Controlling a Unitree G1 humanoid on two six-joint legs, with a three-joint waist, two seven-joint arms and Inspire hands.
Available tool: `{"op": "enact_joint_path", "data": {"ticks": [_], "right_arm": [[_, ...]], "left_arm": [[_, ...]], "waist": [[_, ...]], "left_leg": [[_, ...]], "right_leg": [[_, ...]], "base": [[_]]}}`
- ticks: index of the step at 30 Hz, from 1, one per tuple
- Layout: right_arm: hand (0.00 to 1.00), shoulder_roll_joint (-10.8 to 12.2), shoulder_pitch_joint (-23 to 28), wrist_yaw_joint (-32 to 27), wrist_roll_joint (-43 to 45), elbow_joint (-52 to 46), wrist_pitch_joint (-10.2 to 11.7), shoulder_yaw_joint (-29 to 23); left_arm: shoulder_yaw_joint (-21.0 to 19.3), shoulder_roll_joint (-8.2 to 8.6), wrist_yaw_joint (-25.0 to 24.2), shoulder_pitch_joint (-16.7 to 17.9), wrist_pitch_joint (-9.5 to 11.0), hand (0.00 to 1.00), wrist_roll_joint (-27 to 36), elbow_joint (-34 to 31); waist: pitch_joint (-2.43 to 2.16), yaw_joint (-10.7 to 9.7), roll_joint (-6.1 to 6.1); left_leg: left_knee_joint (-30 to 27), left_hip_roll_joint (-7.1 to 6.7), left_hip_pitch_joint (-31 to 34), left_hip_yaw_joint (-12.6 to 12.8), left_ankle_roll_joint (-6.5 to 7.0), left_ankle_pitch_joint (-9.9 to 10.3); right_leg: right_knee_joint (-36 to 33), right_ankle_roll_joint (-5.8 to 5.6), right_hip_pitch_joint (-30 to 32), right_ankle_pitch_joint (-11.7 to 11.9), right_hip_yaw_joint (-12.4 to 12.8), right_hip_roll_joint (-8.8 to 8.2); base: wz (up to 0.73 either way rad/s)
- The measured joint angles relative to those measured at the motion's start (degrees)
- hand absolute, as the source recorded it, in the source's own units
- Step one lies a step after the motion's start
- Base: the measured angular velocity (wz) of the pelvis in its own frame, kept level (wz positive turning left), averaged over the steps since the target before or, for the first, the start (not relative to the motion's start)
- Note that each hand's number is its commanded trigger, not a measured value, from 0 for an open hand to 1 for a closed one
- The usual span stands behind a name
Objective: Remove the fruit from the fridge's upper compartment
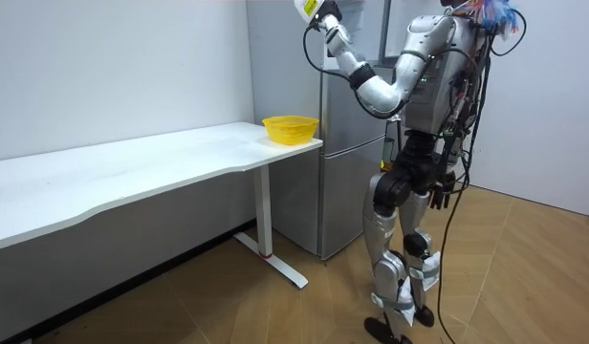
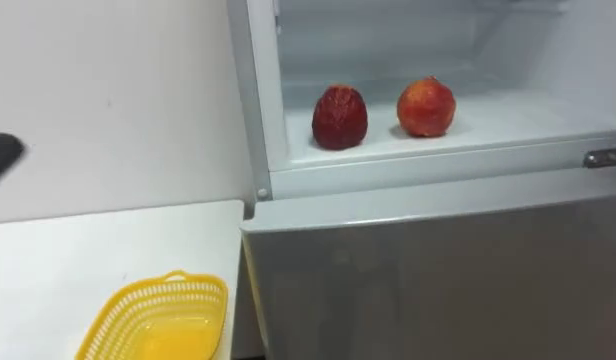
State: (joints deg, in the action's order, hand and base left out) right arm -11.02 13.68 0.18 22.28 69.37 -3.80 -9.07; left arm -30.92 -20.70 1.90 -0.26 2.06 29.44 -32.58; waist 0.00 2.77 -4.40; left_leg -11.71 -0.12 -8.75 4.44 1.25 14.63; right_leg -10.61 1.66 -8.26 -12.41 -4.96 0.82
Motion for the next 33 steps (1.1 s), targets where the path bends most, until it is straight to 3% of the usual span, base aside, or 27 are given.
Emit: {"op": "enact_joint_path", "data": {"ticks": [3, 5, 6, 9, 14, 18, 20, 24, 28, 30, 33], "right_arm": [[0.00, -0.1, 0.5, -0.2, 0.1, -0.6, 0.0, 0.0], [0.00, -0.1, 0.6, -0.2, 0.0, -0.5, 0.0, -0.1], [0.00, -0.1, 1.0, -0.5, 0.2, -0.3, 0.1, -0.4], [0.00, -0.2, 1.1, -0.8, 0.1, -0.3, 0.0, -0.7], [0.00, 0.0, 1.4, -0.8, -0.6, -1.0, -0.8, -0.7], [0.00, 0.1, 1.3, -0.4, -1.9, -1.3, -1.4, -0.7], [0.00, 0.2, 1.2, 0.2, -1.8, -1.3, -2.0, -0.7], [0.00, 0.8, 0.6, 0.8, -1.8, -1.3, -3.9, 0.1], [0.00, 0.9, 0.7, 1.3, -1.7, -0.5, -3.9, -0.2], [0.00, 1.1, 0.7, 1.3, -1.5, -0.4, -4.5, -0.2], [0.00, 1.4, 0.4, 1.8, -1.5, 0.9, -5.1, -0.1]], "left_arm": [[-0.8, 1.54, 5.7, 4.4, 0.7, 0.00, -5.1, 0.8], [-1.4, 2.79, 8.7, 7.7, 1.3, 0.00, -7.3, 2.0], [-1.8, 2.94, 10.6, 10.3, 2.4, 0.00, -8.0, 4.6], [-2.0, 3.40, 16.1, 15.3, 2.3, 0.00, -9.0, 13.8], [-1.9, 6.45, 23.1, 17.6, 2.0, 0.00, -8.6, 28.7], [0.9, 8.78, 26.3, 18.9, 2.0, 0.00, -5.9, 43.2], [3.8, 9.46, 26.4, 19.4, 1.6, 0.00, -3.6, 50.8], [9.4, 11.38, 24.6, 19.8, -1.0, 0.00, 3.5, 67.4], [9.8, 12.96, 21.5, 19.9, -2.1, 0.00, 7.7, 78.0], [9.9, 13.09, 18.3, 20.0, -2.4, 0.00, 7.7, 86.8], [10.7, 13.25, 14.9, 20.0, -4.8, 0.00, 6.6, 92.9]], "waist": [[0.05, 0.4, -0.91], [0.04, 0.6, -0.87], [0.00, 0.4, -0.78], [0.08, 0.3, -0.28], [0.32, 0.6, 1.44], [0.00, 0.5, 2.23], [-0.12, 0.5, 2.44], [-0.15, 0.5, 2.80], [-0.04, 0.7, 3.15], [0.08, 0.7, 3.20], [0.09, 0.4, 3.23]], "left_leg": [[0.0, -0.13, -0.4, -0.5, 0.01, 0.0], [0.0, -0.27, -0.7, -0.9, 0.03, -0.1], [0.0, -0.38, -0.8, -1.5, -0.01, -0.1], [-0.1, -0.46, -0.8, -1.9, -0.02, -0.2], [-0.1, -0.56, -0.4, -2.3, -0.03, -0.2], [0.2, -0.73, -0.2, -2.6, 0.01, -0.2], [0.2, -0.74, 0.0, -3.1, 0.01, -0.2], [0.2, -0.80, 0.1, -3.2, 0.01, -0.2], [0.2, -0.72, 0.0, -3.0, 0.01, -0.2], [0.3, -0.69, -0.5, -3.0, 0.01, -0.2], [0.3, -0.67, -0.9, -2.7, 0.01, -0.2]], "right_leg": [[0.0, 0.15, -0.5, -0.2, -0.8, -0.56], [-0.2, 0.18, -0.7, -0.7, -1.2, -0.78], [-0.3, 0.21, -0.9, -0.9, -1.1, -0.79], [-0.7, 0.24, -0.9, -1.1, -1.6, -0.82], [-0.7, 0.24, -0.8, -1.2, -1.7, -0.80], [-0.2, 0.12, -1.0, -1.2, -2.3, -0.81], [-0.3, 0.05, -1.1, -1.2, -3.0, -0.95], [0.0, 0.06, -1.2, -1.1, -3.2, -1.22], [0.0, 0.10, -1.1, -1.2, -3.2, -1.25], [0.0, 0.10, -1.4, -1.2, -3.0, -1.26], [0.2, 0.02, -2.1, -1.4, -2.9, -1.39]], "base": [[0.06], [0.12], [0.14], [0.11], [0.04], [0.02], [0.11], [0.02], [0.01], [-0.06], [0.03]]}}
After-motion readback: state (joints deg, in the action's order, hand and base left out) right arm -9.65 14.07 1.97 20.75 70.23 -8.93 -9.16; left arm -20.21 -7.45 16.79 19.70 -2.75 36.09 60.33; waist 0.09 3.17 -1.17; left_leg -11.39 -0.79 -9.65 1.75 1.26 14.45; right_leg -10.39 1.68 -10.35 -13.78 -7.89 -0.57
